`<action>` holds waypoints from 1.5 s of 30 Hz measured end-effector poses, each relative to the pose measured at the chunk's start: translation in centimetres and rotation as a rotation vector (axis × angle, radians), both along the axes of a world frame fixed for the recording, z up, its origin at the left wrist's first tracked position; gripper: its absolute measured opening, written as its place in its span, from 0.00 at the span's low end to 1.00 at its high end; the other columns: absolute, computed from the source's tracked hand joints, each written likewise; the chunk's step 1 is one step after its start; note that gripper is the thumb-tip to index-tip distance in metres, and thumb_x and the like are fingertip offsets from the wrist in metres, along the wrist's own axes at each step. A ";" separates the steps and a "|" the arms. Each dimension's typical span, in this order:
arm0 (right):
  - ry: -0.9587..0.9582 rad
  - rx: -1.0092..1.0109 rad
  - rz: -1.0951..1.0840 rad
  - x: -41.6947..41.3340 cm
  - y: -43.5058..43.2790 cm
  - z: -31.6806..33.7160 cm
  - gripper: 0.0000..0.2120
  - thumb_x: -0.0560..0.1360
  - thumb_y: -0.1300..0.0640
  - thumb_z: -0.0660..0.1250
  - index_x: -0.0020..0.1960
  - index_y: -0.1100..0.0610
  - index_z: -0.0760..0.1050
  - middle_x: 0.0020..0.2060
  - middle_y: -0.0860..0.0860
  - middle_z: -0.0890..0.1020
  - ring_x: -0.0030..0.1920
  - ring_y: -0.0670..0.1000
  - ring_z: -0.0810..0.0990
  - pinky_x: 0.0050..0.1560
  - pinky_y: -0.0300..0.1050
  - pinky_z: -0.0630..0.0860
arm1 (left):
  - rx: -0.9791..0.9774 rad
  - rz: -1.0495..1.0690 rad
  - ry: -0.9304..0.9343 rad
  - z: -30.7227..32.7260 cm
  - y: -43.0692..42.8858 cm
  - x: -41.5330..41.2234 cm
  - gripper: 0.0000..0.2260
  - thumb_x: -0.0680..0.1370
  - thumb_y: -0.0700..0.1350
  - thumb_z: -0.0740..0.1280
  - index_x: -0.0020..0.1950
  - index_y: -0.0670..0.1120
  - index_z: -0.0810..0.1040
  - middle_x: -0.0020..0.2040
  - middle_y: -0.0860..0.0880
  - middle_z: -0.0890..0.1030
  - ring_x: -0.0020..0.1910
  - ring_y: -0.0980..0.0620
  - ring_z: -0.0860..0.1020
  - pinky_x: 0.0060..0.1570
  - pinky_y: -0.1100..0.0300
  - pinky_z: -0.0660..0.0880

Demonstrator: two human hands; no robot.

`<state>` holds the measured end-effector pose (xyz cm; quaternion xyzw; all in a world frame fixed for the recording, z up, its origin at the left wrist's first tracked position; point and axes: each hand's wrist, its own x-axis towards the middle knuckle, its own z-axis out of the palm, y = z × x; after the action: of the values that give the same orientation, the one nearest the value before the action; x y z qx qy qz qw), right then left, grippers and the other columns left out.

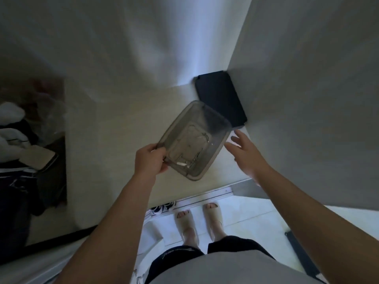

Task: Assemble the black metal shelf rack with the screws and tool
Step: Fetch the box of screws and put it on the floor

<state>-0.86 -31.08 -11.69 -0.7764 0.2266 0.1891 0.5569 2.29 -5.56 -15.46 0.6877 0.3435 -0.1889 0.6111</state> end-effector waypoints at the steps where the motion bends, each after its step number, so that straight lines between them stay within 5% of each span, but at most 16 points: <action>1: -0.008 -0.027 -0.014 -1.1 -0.6 0.0 0.31 0.82 0.45 0.63 0.82 0.46 0.55 0.79 0.49 0.64 0.76 0.54 0.66 0.66 0.48 0.67 | 0.024 -0.048 0.013 -0.1 0.3 -0.7 0.10 0.71 0.37 0.69 0.39 0.51 0.84 0.30 0.51 0.83 0.30 0.48 0.81 0.29 0.60 0.77; 7: 0.027 -0.134 -0.165 -8.4 -3.9 -0.3 0.31 0.82 0.49 0.65 0.81 0.48 0.57 0.77 0.49 0.67 0.74 0.53 0.69 0.72 0.53 0.67 | 0.094 -0.353 0.119 -0.4 -0.6 -4.2 0.13 0.70 0.36 0.67 0.48 0.48 0.85 0.32 0.47 0.81 0.27 0.46 0.79 0.26 0.62 0.74; 11: 0.104 -0.220 -0.240 -13.4 -6.2 -0.3 0.27 0.80 0.50 0.68 0.77 0.52 0.67 0.69 0.51 0.77 0.68 0.55 0.76 0.71 0.58 0.71 | 0.115 -0.603 0.142 0.1 -3.1 -6.1 0.12 0.71 0.37 0.67 0.48 0.49 0.86 0.32 0.48 0.81 0.25 0.47 0.78 0.24 0.63 0.73; 18: 0.181 -0.140 -0.331 -24.4 -11.5 -0.1 0.11 0.78 0.55 0.71 0.59 0.57 0.81 0.44 0.53 0.86 0.38 0.51 0.83 0.54 0.57 0.82 | 0.141 -0.959 0.104 1.3 -10.9 -10.8 0.14 0.65 0.39 0.66 0.41 0.54 0.87 0.30 0.50 0.79 0.26 0.50 0.79 0.27 0.61 0.75; 24: 0.183 -0.147 -0.458 -37.6 -17.4 -0.8 0.09 0.76 0.62 0.72 0.56 0.62 0.80 0.39 0.56 0.86 0.37 0.54 0.85 0.47 0.59 0.85 | 0.120 -1.119 0.104 1.8 -19.8 -19.1 0.17 0.62 0.40 0.66 0.47 0.49 0.86 0.29 0.48 0.76 0.26 0.48 0.77 0.30 0.60 0.73; 28: 0.188 -0.198 -0.572 -48.0 -21.0 -1.2 0.05 0.74 0.63 0.73 0.49 0.58 0.80 0.36 0.53 0.86 0.37 0.53 0.87 0.46 0.57 0.85 | 0.088 -1.134 0.115 1.5 -26.7 -26.6 0.11 0.70 0.37 0.69 0.51 0.46 0.83 0.34 0.49 0.81 0.27 0.51 0.78 0.29 0.61 0.76; 37: 0.189 -0.215 -1.088 -68.5 -24.0 -2.5 0.06 0.71 0.61 0.74 0.46 0.53 0.83 0.32 0.48 0.86 0.32 0.48 0.85 0.39 0.44 0.82 | 0.019 -1.452 0.124 -0.1 -40.1 -42.2 0.08 0.77 0.43 0.71 0.56 0.45 0.81 0.49 0.45 0.85 0.44 0.47 0.83 0.53 0.49 0.79; 40: 0.201 -0.181 -1.300 -73.3 -23.3 -3.7 0.09 0.70 0.63 0.72 0.40 0.50 0.80 0.28 0.43 0.83 0.26 0.42 0.81 0.28 0.33 0.75 | 0.102 -1.604 0.160 -1.5 -43.1 -46.2 0.11 0.78 0.45 0.70 0.60 0.46 0.78 0.49 0.46 0.84 0.42 0.49 0.83 0.44 0.54 0.78; 43: 0.251 -0.076 -1.515 -77.3 -21.8 -6.3 0.09 0.71 0.64 0.72 0.42 0.51 0.80 0.30 0.47 0.85 0.30 0.48 0.85 0.35 0.44 0.82 | 0.197 -1.775 0.206 -3.7 -46.0 -50.5 0.07 0.80 0.42 0.67 0.57 0.46 0.80 0.43 0.47 0.83 0.40 0.48 0.80 0.43 0.56 0.75; 45: 0.274 -0.056 -1.621 -79.3 -20.9 -8.5 0.08 0.71 0.63 0.72 0.44 0.50 0.80 0.34 0.45 0.85 0.32 0.47 0.85 0.35 0.41 0.81 | 0.272 -1.876 0.206 -5.7 -47.9 -53.2 0.05 0.80 0.41 0.66 0.53 0.47 0.81 0.46 0.45 0.83 0.44 0.46 0.80 0.44 0.55 0.76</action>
<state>-80.20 -51.99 -20.21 -0.3555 0.7875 -0.1842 0.4685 -50.93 -53.44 -21.13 0.7281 -0.2772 -0.6202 0.0919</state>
